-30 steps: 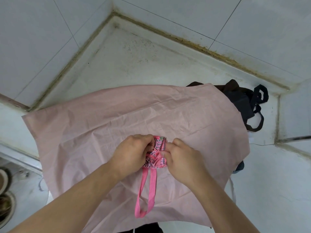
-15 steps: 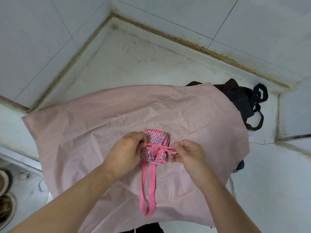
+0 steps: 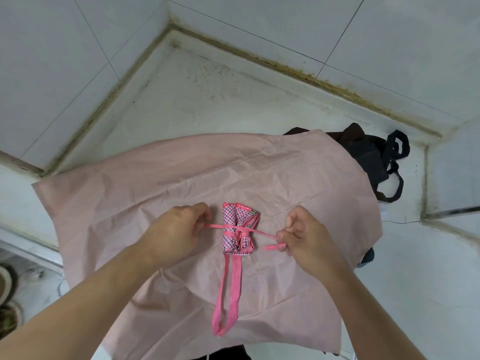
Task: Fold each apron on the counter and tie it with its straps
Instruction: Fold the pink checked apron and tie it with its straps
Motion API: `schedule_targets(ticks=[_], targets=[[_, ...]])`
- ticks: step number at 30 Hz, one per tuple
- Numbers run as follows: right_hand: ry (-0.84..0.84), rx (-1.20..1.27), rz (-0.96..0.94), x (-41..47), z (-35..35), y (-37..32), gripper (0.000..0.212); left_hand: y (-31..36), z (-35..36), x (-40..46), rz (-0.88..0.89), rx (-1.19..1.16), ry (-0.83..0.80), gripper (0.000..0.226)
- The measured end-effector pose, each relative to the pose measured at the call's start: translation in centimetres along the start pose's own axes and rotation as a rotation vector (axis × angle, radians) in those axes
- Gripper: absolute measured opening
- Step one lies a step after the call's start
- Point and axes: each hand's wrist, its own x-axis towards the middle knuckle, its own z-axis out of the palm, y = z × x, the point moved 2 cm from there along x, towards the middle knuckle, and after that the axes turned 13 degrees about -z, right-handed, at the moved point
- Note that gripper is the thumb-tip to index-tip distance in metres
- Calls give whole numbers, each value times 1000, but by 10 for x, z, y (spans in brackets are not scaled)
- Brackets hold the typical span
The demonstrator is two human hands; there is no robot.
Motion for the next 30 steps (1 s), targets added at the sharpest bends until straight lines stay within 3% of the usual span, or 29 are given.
schedule_targets(ticks=[2,5,9,13,17,23,27,30], targets=[[-39,-23,-25,-1,-1,-2,26,4,-1,-3,12,77,-14,17],[-108,-242,-113,-2,6,-10,31,17,-2,-12,-25,116,-16,8],[-171,-313,-182,0,18,-27,31,34,0,-13,5,127,-40,44],[-176,-267,-141,6,30,-32,7,42,7,-10,-23,114,-28,30],[-161,-280,-184,12,40,-38,37,36,12,-4,-21,88,-7,28],[18,-335,-138,8,28,-18,43,17,1,3,-107,-278,-97,29],[29,-444,-130,3,29,-17,25,21,2,-7,-59,-806,-308,26],[-6,-493,-122,3,36,-22,25,27,5,-12,33,-1092,-415,17]])
